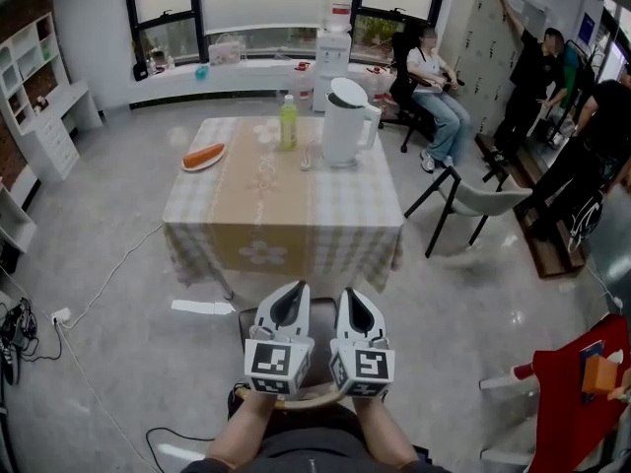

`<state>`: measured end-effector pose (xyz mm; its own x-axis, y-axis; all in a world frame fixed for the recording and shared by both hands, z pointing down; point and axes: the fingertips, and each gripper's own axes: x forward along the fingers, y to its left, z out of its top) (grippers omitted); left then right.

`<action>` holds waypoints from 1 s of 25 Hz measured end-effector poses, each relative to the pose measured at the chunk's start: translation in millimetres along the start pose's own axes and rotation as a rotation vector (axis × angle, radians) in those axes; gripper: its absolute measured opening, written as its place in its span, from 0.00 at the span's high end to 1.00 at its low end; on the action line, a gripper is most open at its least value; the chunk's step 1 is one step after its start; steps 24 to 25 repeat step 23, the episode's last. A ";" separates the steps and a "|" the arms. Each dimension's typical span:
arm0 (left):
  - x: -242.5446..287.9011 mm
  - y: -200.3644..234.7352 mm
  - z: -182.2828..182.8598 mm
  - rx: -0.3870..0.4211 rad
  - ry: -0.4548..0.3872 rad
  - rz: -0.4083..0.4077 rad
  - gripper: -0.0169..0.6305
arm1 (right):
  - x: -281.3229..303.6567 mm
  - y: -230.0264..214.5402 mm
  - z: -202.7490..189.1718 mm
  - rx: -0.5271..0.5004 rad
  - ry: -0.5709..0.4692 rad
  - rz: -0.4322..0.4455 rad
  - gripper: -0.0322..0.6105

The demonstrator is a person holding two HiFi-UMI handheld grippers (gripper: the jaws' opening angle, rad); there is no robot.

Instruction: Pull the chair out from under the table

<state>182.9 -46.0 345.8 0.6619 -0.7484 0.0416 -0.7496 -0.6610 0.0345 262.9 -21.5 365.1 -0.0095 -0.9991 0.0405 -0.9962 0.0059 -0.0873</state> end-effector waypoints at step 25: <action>6.2 -16.6 -15.5 -0.037 0.039 -0.040 0.96 | -5.6 3.6 -7.2 0.032 0.034 0.013 0.93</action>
